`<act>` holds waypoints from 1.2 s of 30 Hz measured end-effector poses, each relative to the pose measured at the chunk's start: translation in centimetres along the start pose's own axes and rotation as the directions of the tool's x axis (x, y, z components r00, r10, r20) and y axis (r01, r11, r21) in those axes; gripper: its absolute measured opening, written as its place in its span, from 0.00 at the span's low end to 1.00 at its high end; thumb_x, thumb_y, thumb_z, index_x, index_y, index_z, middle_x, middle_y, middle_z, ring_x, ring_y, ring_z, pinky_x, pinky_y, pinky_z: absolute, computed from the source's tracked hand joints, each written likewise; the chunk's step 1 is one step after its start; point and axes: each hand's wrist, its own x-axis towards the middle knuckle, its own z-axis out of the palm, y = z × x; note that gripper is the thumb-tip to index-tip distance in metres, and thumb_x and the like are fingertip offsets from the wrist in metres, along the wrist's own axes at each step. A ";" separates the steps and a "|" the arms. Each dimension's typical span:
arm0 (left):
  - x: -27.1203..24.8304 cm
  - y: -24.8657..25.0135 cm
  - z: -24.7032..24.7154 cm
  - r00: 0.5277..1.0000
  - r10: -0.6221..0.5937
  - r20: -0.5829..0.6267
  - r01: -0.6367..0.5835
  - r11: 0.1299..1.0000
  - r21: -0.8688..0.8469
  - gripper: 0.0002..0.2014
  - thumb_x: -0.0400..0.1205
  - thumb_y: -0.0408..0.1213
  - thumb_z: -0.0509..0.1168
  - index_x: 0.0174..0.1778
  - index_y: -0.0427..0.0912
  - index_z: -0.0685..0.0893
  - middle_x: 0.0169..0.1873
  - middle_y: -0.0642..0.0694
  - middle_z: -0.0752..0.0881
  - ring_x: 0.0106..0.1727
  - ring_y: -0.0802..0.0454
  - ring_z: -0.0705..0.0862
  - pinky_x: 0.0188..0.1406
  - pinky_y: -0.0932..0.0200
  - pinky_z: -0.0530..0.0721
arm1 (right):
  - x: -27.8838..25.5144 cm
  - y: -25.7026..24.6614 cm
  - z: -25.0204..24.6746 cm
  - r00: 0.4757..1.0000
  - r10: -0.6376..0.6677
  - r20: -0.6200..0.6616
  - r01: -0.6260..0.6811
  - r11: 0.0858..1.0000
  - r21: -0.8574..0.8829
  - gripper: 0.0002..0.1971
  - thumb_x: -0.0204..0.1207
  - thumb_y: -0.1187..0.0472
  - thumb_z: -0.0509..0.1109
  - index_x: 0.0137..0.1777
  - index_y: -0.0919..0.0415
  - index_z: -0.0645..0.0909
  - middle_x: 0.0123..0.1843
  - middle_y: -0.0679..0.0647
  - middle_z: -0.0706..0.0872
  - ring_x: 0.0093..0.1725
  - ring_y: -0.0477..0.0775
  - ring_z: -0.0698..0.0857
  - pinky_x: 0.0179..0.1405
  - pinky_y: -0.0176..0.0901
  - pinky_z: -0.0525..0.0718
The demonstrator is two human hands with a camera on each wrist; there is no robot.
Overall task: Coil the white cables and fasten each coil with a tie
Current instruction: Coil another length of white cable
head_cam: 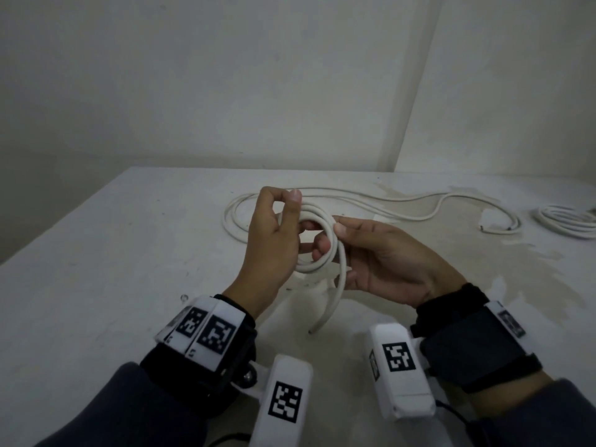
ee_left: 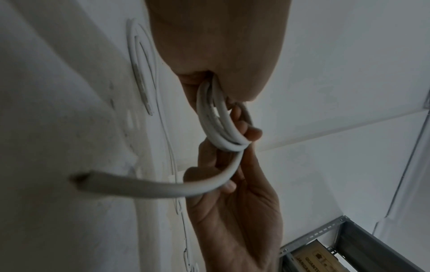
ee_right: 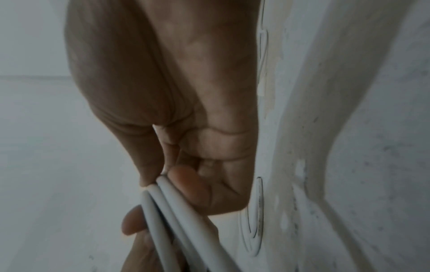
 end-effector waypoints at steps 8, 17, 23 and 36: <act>0.4 -1.3 0.0 0.999 -0.014 -0.051 0.019 0.994 0.103 0.10 0.86 0.48 0.57 0.47 0.45 0.72 0.33 0.36 0.80 0.29 0.44 0.80 0.26 0.50 0.84 | 0.2 0.2 -0.3 0.997 0.072 -0.030 -0.073 0.997 -0.026 0.17 0.77 0.64 0.60 0.62 0.68 0.80 0.47 0.60 0.88 0.46 0.55 0.86 0.43 0.45 0.86; 0.6 -1.8 0.1 0.997 -0.013 0.082 -0.003 0.980 0.197 0.06 0.89 0.43 0.50 0.50 0.46 0.69 0.32 0.48 0.75 0.31 0.58 0.78 0.30 0.65 0.83 | 0.4 0.6 0.2 0.987 -0.009 -0.158 -0.028 0.973 -0.231 0.15 0.81 0.63 0.63 0.35 0.57 0.86 0.32 0.53 0.84 0.39 0.49 0.87 0.42 0.43 0.81; 1.3 -1.3 -1.1 1.000 0.021 -0.020 -0.014 0.953 0.302 0.08 0.88 0.45 0.53 0.55 0.47 0.75 0.41 0.57 0.79 0.41 0.65 0.77 0.40 0.76 0.74 | 0.5 0.2 -0.6 0.947 -0.081 -0.309 0.011 0.975 -0.221 0.13 0.84 0.61 0.61 0.36 0.60 0.76 0.29 0.49 0.86 0.45 0.48 0.88 0.33 0.34 0.83; 1.1 -1.9 -1.5 0.941 -0.332 0.067 0.337 0.899 -0.279 0.06 0.81 0.30 0.66 0.50 0.32 0.86 0.36 0.46 0.87 0.36 0.60 0.85 0.43 0.72 0.85 | 0.8 -0.1 -0.4 0.864 -0.200 -0.462 0.233 0.972 0.013 0.16 0.85 0.61 0.60 0.34 0.60 0.74 0.30 0.50 0.87 0.44 0.44 0.89 0.44 0.42 0.80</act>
